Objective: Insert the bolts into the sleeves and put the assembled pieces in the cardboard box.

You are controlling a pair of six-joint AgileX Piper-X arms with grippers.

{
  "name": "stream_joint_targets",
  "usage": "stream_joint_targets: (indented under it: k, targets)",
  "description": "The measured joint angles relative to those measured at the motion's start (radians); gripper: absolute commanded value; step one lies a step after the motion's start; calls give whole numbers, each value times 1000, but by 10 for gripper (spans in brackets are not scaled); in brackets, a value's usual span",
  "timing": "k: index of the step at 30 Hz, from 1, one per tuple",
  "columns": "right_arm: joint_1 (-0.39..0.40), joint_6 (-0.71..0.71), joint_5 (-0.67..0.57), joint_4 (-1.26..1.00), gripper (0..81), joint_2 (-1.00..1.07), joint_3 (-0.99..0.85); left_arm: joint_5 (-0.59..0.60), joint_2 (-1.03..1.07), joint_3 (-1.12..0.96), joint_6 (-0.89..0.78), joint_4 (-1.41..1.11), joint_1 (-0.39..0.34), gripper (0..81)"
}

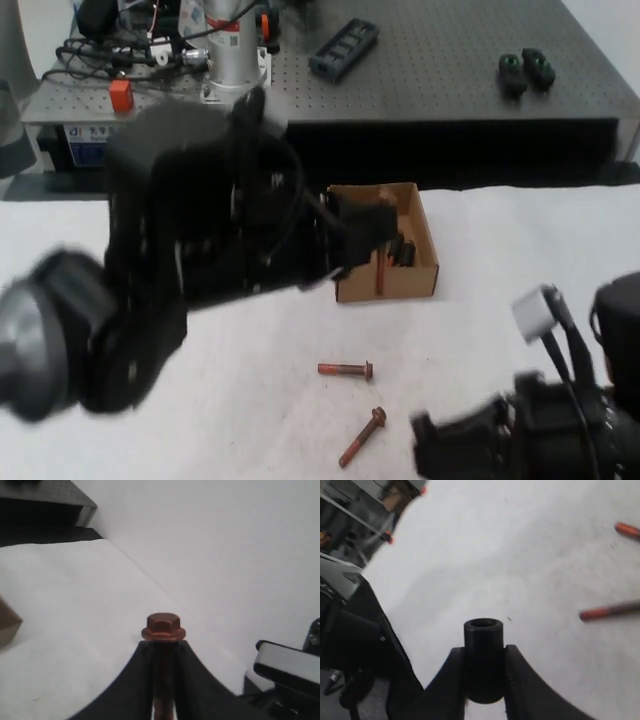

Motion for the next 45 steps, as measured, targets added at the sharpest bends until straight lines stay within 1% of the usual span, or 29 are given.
stream_joint_targets:
  k: [3, 4, 5, 7, 8, 14, 19, 29, 37, 45]
  targets:
    - [18, 90, -2, -199, 8, 53, 0, 24, 3, 41, -62, -92, 0, 6]
    - [19, 136, 4, -315, 8, 91, 0, 34, 3, 51, -78, -116, 0, 6]
    - [19, 141, 6, -315, 8, 95, 0, 43, 3, 56, -93, -139, 0, 6]
    - [21, 174, 26, -421, 8, 149, 0, 54, 3, 57, -103, -172, 0, 6]
    - [21, 178, 31, -440, 8, 164, -3, 61, 3, 57, -105, -180, 0, 6]
    - [21, 185, 83, -466, 8, 189, -3, 88, 3, 57, -112, -186, 0, 6]
    - [21, 185, 109, -478, 8, 189, -3, 67, 3, 57, -112, -186, 0, 6]
    - [21, 182, 102, -487, 8, 189, -3, 3, 3, 57, -112, -187, 0, 6]
    - [21, 181, 92, -548, 8, 189, -3, -7, 3, 57, -112, -199, 0, 6]
    - [21, 181, 131, -592, 8, 189, -3, -4, 3, 57, -112, -218, 2, 6]
